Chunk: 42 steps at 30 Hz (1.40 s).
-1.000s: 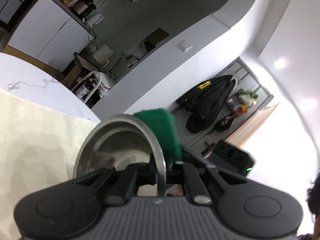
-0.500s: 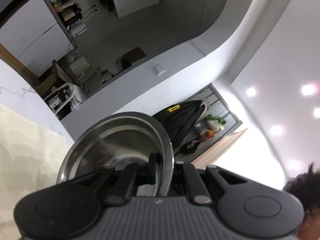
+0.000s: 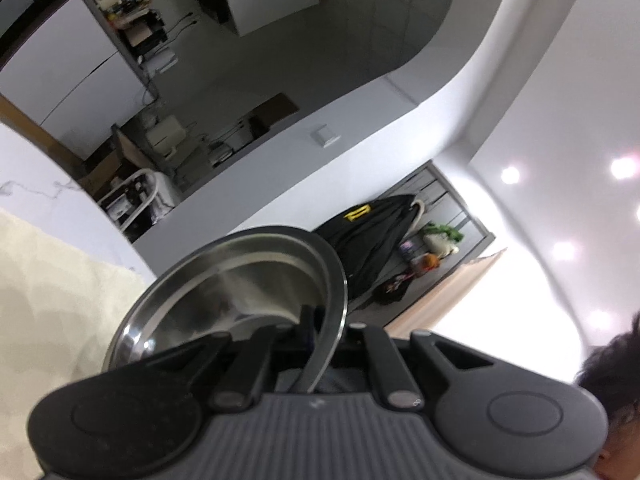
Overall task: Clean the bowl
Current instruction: 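Hold the bowl upturned with the left gripper while the right gripper scrubs its outside with the pad, then rotate the upturned bowl with the left gripper while the right gripper keeps scrubbing its base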
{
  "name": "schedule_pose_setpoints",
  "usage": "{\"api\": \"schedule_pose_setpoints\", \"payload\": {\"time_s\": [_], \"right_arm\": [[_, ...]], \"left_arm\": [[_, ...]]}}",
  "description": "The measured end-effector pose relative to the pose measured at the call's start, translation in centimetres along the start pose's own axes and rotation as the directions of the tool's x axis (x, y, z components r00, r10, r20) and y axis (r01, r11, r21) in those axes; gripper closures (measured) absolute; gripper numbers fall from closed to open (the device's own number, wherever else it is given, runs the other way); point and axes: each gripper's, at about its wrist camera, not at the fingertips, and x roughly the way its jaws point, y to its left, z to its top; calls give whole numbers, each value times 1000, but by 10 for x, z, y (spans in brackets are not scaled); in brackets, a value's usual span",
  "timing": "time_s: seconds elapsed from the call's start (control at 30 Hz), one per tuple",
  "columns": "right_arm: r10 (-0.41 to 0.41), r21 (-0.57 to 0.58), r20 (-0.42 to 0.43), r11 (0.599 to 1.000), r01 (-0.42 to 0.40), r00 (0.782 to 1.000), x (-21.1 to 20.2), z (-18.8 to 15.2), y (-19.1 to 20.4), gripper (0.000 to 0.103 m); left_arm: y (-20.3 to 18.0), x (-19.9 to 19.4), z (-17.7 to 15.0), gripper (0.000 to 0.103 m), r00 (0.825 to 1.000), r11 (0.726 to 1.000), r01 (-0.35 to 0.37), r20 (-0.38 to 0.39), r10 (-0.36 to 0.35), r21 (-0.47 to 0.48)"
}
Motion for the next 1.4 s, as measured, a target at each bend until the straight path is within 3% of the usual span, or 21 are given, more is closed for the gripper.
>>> {"api": "schedule_pose_setpoints", "payload": {"time_s": [0.33,0.7,0.8,1.03,1.4], "right_arm": [[28,-11,40,1000,-27,999,-14,2,5,95],[3,20,46,1000,-4,999,-17,2,-4,95],[-3,31,35,1000,2,999,-18,-1,-8,95],[22,10,-11,1000,-21,1000,-10,-6,-6,95],[120,-93,-88,987,-128,989,-1,-9,26,95]], "left_arm": [[17,6,2,98,991,992,-128,-46,128,10],[-7,12,-6,96,990,987,-95,-87,107,127],[-8,8,-5,97,994,990,-76,-68,84,116],[-19,-4,-2,97,998,987,69,-6,-69,145],[-16,-12,-3,96,984,987,147,93,-153,66]]}}
